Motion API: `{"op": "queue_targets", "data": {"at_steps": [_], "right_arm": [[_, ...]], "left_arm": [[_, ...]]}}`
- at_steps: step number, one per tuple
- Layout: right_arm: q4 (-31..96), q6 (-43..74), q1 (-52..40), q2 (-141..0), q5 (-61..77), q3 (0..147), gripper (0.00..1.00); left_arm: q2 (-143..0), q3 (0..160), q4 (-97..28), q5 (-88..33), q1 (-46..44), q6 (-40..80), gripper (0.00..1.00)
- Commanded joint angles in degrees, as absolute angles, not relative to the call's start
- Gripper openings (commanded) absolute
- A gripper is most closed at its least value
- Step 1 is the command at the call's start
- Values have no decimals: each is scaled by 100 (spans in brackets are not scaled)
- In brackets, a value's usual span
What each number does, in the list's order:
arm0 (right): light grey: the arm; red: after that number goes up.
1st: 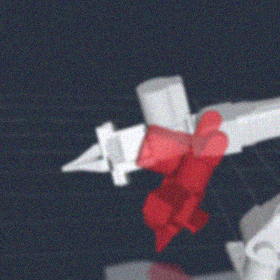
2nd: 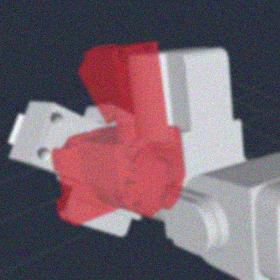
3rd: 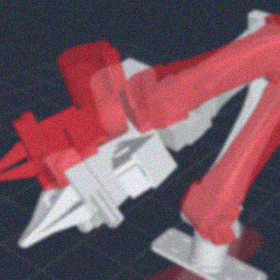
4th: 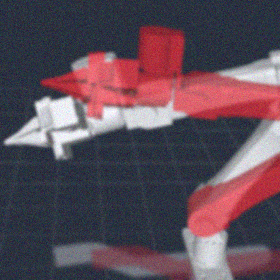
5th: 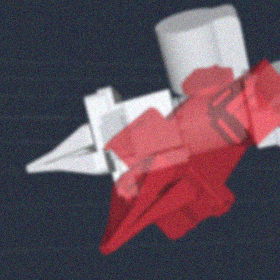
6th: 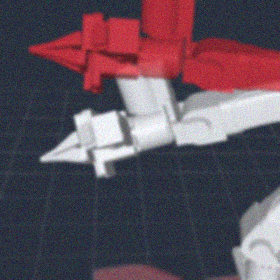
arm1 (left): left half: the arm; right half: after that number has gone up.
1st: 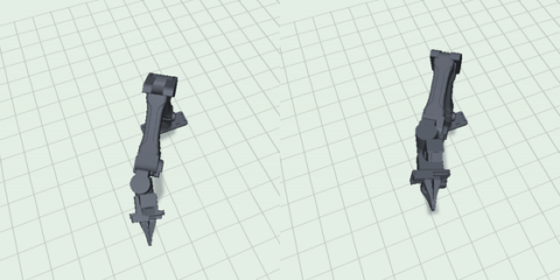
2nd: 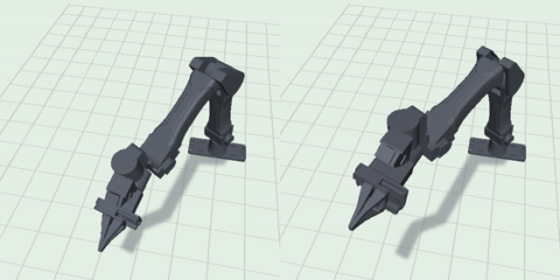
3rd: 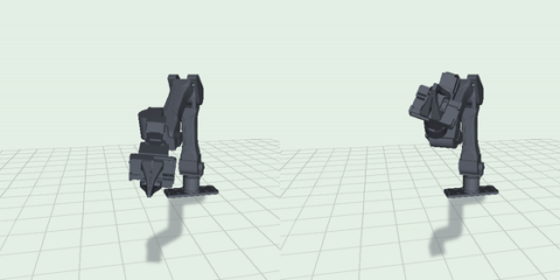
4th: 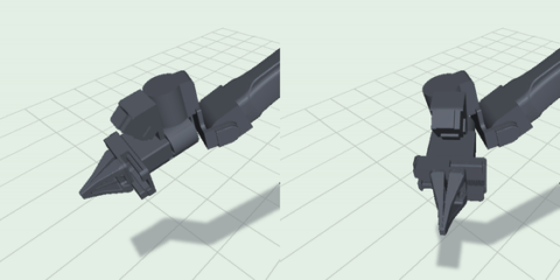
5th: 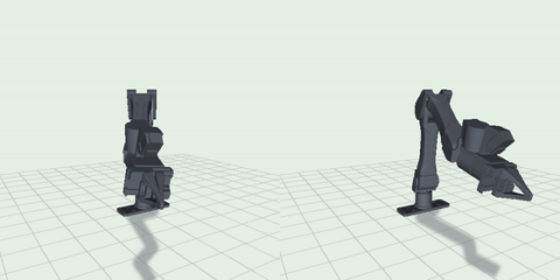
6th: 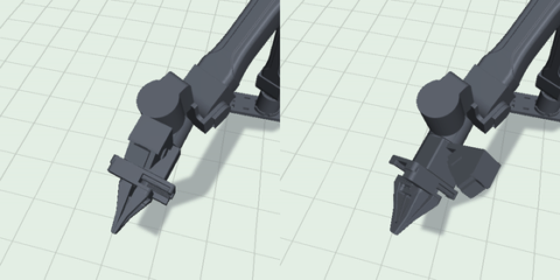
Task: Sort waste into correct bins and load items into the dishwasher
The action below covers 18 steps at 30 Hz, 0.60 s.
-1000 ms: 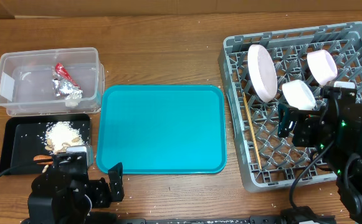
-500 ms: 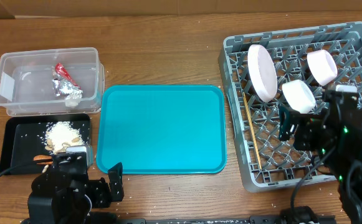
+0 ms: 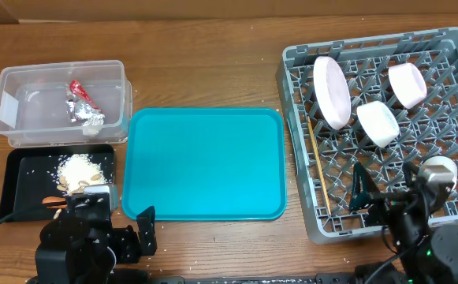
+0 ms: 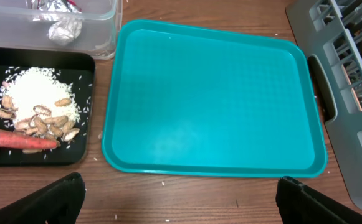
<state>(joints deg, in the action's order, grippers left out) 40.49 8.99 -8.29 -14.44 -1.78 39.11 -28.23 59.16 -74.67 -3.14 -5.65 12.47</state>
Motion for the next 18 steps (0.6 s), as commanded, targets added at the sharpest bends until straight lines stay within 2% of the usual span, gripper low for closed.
{"op": "queue_targets", "data": {"at_steps": [1,7,18], "right_arm": [[3271,884,-829,-873,-185,3039,100],[1675,902,-819,-5,-145,1660,100],[-838,788,-744,-16,-550,30,100]], "left_arm": [[-2779,5896,-7461,-257,-604,1288,100],[-2779,5896,-7461,-257,-604,1288,100],[-2779,5896,-7461,-257,-604,1288,100]]}}
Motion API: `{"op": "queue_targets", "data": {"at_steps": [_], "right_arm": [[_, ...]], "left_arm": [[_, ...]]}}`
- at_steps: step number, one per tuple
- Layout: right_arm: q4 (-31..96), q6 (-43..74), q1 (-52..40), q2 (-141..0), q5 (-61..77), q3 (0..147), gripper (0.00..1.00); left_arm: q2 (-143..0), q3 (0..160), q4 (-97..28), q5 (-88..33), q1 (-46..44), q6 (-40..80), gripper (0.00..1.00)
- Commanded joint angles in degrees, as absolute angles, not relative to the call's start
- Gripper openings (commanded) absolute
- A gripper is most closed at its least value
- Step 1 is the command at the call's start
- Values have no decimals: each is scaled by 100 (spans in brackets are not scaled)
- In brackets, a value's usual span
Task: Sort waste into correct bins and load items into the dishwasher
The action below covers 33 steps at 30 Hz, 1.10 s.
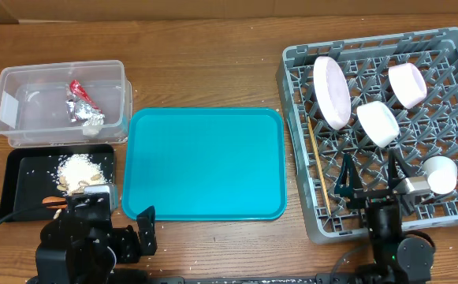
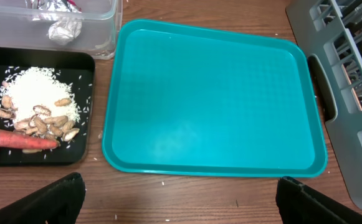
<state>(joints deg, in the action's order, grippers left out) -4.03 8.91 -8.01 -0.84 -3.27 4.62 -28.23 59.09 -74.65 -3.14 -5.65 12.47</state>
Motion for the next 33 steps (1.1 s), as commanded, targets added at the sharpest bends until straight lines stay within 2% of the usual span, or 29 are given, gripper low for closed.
{"op": "queue_targets", "data": {"at_steps": [1,8,33], "right_arm": [[-714,694,-731,-16,-543,45,100],[526,255,-698,-16,-99,45,100],[484,211,-701,-16,10,45,100]], "left_arm": [[-2779,5898,-7461,-257,-604,1288,100],[-2779,5896,-7461,-257,-604,1288,100],[-2779,5898,-7461,-257,-604,1288,100]]}}
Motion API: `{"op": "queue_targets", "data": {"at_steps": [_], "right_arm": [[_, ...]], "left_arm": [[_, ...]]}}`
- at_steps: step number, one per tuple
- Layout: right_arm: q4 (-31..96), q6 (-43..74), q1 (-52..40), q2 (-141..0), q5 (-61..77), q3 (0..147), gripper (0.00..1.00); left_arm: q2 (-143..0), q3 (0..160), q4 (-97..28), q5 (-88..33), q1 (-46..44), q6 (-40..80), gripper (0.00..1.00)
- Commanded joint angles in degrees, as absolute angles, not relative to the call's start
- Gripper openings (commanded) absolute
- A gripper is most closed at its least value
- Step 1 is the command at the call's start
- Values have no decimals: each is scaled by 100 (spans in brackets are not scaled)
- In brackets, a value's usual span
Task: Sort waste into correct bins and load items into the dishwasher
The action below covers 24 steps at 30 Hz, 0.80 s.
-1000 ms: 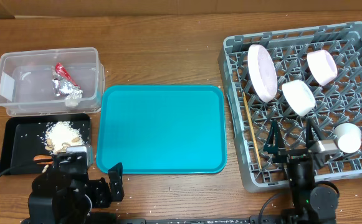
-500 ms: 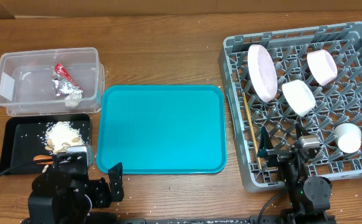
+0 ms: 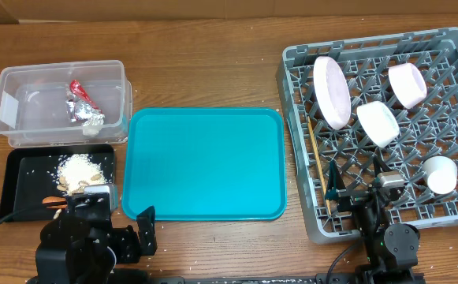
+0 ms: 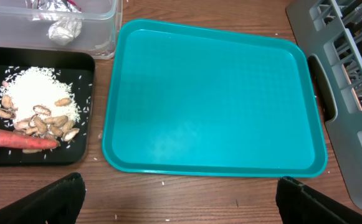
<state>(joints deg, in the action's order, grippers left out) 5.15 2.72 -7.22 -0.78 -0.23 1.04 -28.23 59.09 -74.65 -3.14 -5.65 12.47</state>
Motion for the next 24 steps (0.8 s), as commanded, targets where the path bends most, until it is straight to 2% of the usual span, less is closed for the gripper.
{"op": "queue_targets", "data": {"at_steps": [1,24], "right_arm": [[482,213,-701,-16,10,45,100],[482,213,-701,-16,10,45,100]], "left_arm": [[-2779,5896,-7461,-257,-604,1288,100],[-2703,5723,-7279,-167,-591,1286,100]]}}
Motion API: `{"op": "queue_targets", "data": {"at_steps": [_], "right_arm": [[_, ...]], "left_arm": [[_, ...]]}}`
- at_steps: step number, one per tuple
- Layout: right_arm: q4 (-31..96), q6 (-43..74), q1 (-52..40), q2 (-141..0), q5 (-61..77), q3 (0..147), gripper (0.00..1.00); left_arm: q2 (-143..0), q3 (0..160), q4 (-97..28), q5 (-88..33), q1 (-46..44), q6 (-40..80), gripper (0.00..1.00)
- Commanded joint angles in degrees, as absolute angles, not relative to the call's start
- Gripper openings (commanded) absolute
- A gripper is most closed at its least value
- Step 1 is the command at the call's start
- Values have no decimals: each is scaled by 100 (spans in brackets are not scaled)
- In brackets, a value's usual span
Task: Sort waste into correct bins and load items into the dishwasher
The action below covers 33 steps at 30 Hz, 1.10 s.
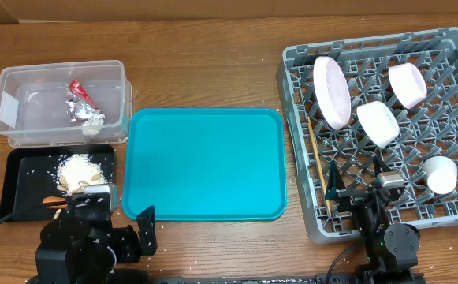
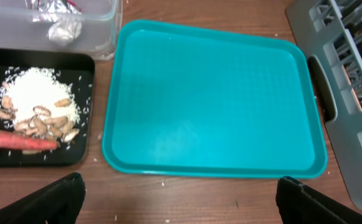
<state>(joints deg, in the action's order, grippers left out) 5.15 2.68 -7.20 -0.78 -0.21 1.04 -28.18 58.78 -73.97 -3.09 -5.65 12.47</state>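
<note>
The grey dish rack (image 1: 294,61) on the right holds a pink plate (image 1: 331,91), two pink bowls (image 1: 378,123), a white cup (image 1: 439,174) and chopsticks (image 1: 318,162). My right gripper (image 1: 356,186) stands open over the rack's near edge, left of the cup, holding nothing. The clear bin (image 1: 8,110) at the left contains crumpled foil (image 1: 87,117) and a red wrapper (image 1: 79,88). A black tray (image 1: 20,185) carries rice, peanuts and a carrot (image 2: 15,140). My left gripper (image 2: 181,202) is open and empty near the table's front edge.
A teal serving tray (image 1: 205,162) with nothing on it lies in the middle, between the bins and the rack. Rice grains are scattered on the wooden table in front of it.
My right gripper was at the white cup over the rack's near right corner. Then it stood open just left of the cup, which sat in the rack. Later it was farther left along the near edge, where it remains. The left arm stayed still.
</note>
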Motion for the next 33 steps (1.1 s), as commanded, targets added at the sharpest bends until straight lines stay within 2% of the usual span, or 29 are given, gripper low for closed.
{"op": "queue_targets", "data": {"at_steps": [1,12,24,28,31,33], "right_arm": [[484,211,-701,-16,10,45,100],[484,213,-701,-16,10,45,100],[484,211,-701,-16,10,45,100],[484,213,-701,-16,10,45,100],[484,213,-701,-16,10,45,100],[482,213,-701,-16,10,45,100]], "left_arm": [[-2626,5594,-7087,-148,-591,1286,100],[-1055,2429,-3524,200,-589,1286,100],[-19,552,-49,613,-375,443,100],[-19,145,340,657,-375,279,100],[-19,27,-355,615,-375,384,100],[-16,27,-296,556,-375,381,100]]}}
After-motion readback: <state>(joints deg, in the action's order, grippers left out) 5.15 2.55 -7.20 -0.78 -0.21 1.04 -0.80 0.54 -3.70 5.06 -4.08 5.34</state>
